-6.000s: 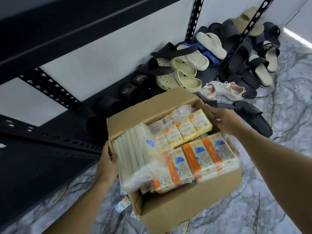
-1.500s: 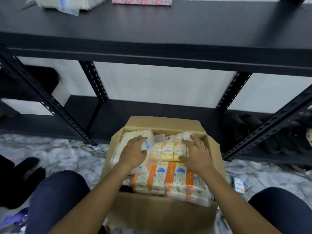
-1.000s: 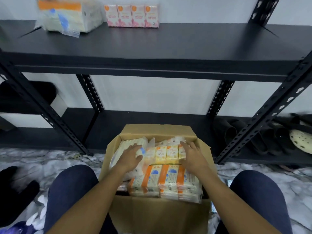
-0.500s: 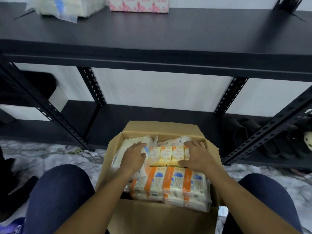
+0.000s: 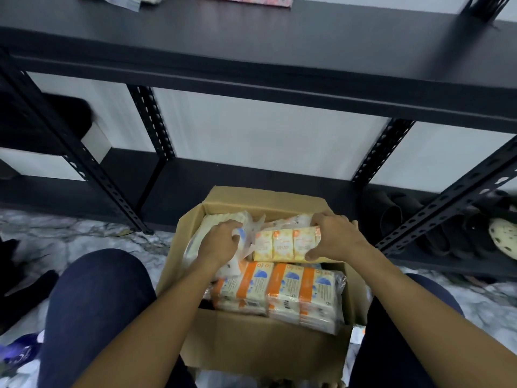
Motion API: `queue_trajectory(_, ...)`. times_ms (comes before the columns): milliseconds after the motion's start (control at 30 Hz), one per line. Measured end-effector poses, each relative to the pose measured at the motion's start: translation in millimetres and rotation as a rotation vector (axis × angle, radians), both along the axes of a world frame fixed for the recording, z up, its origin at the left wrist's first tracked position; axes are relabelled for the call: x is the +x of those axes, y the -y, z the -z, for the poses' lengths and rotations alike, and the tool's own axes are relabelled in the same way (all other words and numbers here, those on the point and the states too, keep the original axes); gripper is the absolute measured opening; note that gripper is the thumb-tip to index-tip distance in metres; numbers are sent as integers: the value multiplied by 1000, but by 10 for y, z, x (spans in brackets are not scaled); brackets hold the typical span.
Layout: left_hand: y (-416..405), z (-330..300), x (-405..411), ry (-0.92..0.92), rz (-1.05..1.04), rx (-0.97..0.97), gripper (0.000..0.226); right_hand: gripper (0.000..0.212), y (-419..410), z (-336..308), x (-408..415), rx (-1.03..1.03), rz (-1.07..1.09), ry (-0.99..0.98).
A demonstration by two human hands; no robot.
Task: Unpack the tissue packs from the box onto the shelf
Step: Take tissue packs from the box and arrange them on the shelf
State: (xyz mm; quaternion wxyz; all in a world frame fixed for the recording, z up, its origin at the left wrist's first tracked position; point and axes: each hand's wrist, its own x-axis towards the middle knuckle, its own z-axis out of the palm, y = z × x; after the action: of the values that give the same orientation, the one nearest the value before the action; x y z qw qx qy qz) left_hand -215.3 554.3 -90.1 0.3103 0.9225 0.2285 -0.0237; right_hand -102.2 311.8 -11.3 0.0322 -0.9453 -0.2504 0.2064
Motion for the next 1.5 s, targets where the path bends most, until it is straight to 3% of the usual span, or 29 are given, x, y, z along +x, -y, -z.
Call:
queue_trajectory(200, 52, -113, -74, 64, -73, 19, 33, 75, 213, -192, 2, 99, 54, 63)
queue_trajectory(367, 52, -140, -130, 78, -67, 9, 38, 68, 166, 17, -108, 258, 118, 183)
queue_trajectory(467, 11, -136, -157, 73, -48, -23, 41, 62, 115, 218, -179, 230, 126, 191)
queue_trajectory(567, -7, -152, -182, 78, 27, -36, 47, 69, 61, 338, -221, 176, 116, 85)
queue_trajectory(667, -2, -184, -226, -3, 101, -46, 59, 76, 30, 418, -262, 146, 88, -29)
queue_trajectory(900, -96, -172, -274, -212, 247, -2, 90, 62, 95, 474, -207, 177, 88, -2)
queue_trajectory(1100, -3, -235, -278, -163, 273, 93, 72, 56, 146, 469, -177, 220, 135, -25)
queue_trajectory(1200, 191, -301, -275, 31, 340, 196, 41, 53, 250, 443, -131, 240, 150, -15)
queue_trajectory(1300, 436, -356, -284, 146, 382, 80, 16, 52, 414, 370, -78, 270, 167, -4)
queue_trajectory(1367, 595, -343, -294, 90, 477, -45, 22, 52, 531, 334, -41, 311, 183, -1)
queue_trajectory(1500, 775, -110, -309, -99, 655, -108, 78, 49, 686, 240, -4, 408, 200, 26)
